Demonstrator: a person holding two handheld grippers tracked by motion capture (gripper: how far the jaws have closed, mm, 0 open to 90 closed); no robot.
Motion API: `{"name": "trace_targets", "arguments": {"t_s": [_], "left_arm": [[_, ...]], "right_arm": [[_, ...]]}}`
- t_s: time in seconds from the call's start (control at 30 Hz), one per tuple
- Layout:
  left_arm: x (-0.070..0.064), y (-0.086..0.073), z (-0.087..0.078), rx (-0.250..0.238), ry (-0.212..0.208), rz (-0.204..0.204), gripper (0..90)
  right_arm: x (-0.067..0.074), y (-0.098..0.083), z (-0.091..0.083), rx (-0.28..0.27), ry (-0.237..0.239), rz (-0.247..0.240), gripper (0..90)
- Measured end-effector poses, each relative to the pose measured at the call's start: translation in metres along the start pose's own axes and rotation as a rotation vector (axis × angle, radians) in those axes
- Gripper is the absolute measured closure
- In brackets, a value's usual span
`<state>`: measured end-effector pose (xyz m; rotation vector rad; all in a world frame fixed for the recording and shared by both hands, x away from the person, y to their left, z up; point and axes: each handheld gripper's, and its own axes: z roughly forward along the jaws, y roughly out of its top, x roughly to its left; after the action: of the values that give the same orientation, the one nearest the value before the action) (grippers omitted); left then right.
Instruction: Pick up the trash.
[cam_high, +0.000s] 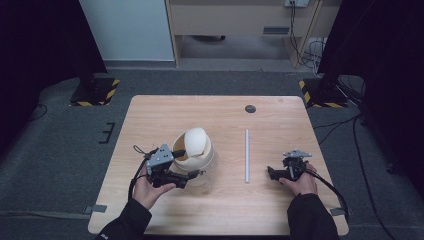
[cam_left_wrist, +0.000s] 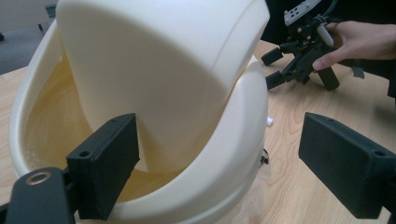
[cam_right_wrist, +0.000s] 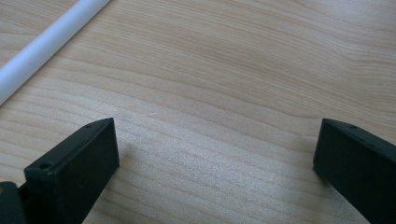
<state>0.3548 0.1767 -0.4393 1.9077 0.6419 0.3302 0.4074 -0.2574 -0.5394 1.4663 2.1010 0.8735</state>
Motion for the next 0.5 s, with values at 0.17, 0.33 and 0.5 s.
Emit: {"name": "trace_targets", "arguments": {"t_s": [0.17,0.33,0.5], "left_arm": [[0.000,0.000,0.005,0.005,-0.003,0.003,11.4],[-0.002,0.000,0.003,0.000,-0.001,0.016,12.9],[0.000,0.001,-0.014,-0.026,0.035,0.007,13.0]], "right_arm": [[0.000,0.000,0.000,0.000,0.000,0.000,0.5],[0.000,0.000,0.000,0.000,-0.001,0.001,0.5],[0.000,0.000,0.000,-0.001,-0.003,0.000,0.8]]}}
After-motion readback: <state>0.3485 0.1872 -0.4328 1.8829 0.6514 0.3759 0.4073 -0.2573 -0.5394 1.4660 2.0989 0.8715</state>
